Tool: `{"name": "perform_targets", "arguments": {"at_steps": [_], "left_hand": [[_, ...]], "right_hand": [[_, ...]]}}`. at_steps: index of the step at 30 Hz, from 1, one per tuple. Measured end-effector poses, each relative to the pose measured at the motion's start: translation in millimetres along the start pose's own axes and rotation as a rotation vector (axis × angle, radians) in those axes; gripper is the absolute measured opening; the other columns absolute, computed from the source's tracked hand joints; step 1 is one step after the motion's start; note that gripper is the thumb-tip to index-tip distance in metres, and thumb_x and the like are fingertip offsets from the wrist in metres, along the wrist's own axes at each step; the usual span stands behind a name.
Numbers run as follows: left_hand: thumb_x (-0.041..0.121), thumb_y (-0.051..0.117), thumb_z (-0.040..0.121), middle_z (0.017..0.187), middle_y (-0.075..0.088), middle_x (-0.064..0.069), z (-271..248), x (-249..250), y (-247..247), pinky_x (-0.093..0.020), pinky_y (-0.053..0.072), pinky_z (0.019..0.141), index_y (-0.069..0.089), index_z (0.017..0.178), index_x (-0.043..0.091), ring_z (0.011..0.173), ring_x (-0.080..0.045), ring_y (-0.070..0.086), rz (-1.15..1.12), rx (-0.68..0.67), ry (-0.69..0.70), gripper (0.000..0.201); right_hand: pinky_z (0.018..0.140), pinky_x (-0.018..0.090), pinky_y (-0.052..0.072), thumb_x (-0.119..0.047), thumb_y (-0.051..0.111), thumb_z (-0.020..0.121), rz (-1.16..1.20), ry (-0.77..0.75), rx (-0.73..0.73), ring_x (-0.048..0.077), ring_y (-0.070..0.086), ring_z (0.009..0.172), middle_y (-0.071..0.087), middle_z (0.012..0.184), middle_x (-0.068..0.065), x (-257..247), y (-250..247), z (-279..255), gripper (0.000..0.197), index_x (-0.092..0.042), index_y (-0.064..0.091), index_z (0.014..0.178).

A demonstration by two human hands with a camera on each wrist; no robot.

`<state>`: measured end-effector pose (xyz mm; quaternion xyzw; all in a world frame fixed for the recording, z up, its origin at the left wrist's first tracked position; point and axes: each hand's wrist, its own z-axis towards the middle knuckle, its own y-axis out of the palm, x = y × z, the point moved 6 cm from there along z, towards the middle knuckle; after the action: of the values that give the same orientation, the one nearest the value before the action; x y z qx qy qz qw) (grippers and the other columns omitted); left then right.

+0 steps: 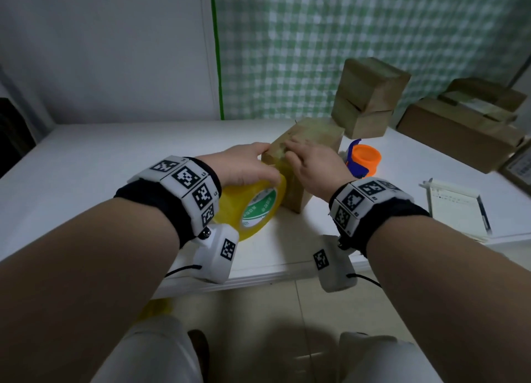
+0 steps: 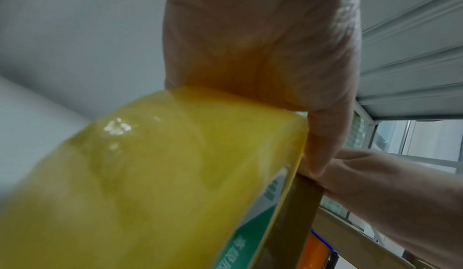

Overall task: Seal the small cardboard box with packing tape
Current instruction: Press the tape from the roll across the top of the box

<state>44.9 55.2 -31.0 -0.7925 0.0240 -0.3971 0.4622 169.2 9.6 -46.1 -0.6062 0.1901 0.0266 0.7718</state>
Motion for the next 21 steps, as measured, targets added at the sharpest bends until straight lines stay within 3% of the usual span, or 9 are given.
{"name": "perform_targets", "arguments": {"at_steps": [5,9,14,16,18,21], "left_hand": [[0.034,0.069,0.077,0.115,0.049,-0.002,-1,0,1,-0.029,0.044,0.078,0.04,0.139,0.026,0.094,-0.02,0.047,0.026,0.042,-0.025,0.069],[0.036,0.067,0.079,0.139,0.049,-0.009,-1,0,4,-0.028,0.043,0.082,0.037,0.143,0.018,0.102,-0.022,0.048,0.109,0.054,-0.027,0.073],[0.032,0.062,0.084,0.137,0.052,-0.016,-7,8,8,-0.027,0.04,0.075,0.048,0.134,0.007,0.095,-0.018,0.04,0.263,0.025,-0.02,0.058],[0.034,0.061,0.083,0.129,0.056,-0.015,-9,8,10,-0.028,0.039,0.077,0.051,0.132,0.007,0.093,-0.019,0.042,0.321,0.021,-0.041,0.056],[0.036,0.062,0.081,0.108,0.057,-0.009,-8,7,11,-0.027,0.042,0.071,0.056,0.124,0.008,0.089,-0.02,0.047,0.367,0.016,-0.07,0.052],[0.039,0.063,0.076,0.083,0.055,-0.003,-5,7,12,-0.025,0.036,0.05,0.058,0.081,0.009,0.068,-0.017,0.051,0.439,0.033,-0.099,0.03]], "right_hand": [[0.113,0.046,0.02,-0.043,0.02,0.1,-0.191,0.071,-0.085,0.027,0.024,0.143,0.02,0.16,-0.002,5,11,6,0.052,-0.026,0.023,0.15],[0.116,0.051,0.012,-0.052,0.021,0.097,-0.126,0.128,-0.109,0.026,0.014,0.147,0.013,0.161,-0.004,9,17,10,0.059,-0.027,0.018,0.151],[0.118,0.053,0.008,-0.056,0.023,0.095,-0.11,0.154,-0.14,0.027,0.007,0.149,0.008,0.162,-0.002,11,20,11,0.064,-0.027,0.013,0.151],[0.117,0.053,0.008,-0.057,0.024,0.095,-0.102,0.167,-0.149,0.027,0.005,0.149,0.007,0.162,-0.002,10,20,12,0.065,-0.027,0.013,0.152],[0.117,0.053,0.008,-0.057,0.025,0.095,-0.097,0.179,-0.156,0.026,0.004,0.149,0.006,0.162,-0.002,10,20,11,0.065,-0.028,0.012,0.152],[0.118,0.053,0.008,-0.06,0.027,0.093,-0.099,0.193,-0.16,0.026,0.002,0.149,0.005,0.162,-0.003,11,21,12,0.068,-0.029,0.011,0.151]]}}
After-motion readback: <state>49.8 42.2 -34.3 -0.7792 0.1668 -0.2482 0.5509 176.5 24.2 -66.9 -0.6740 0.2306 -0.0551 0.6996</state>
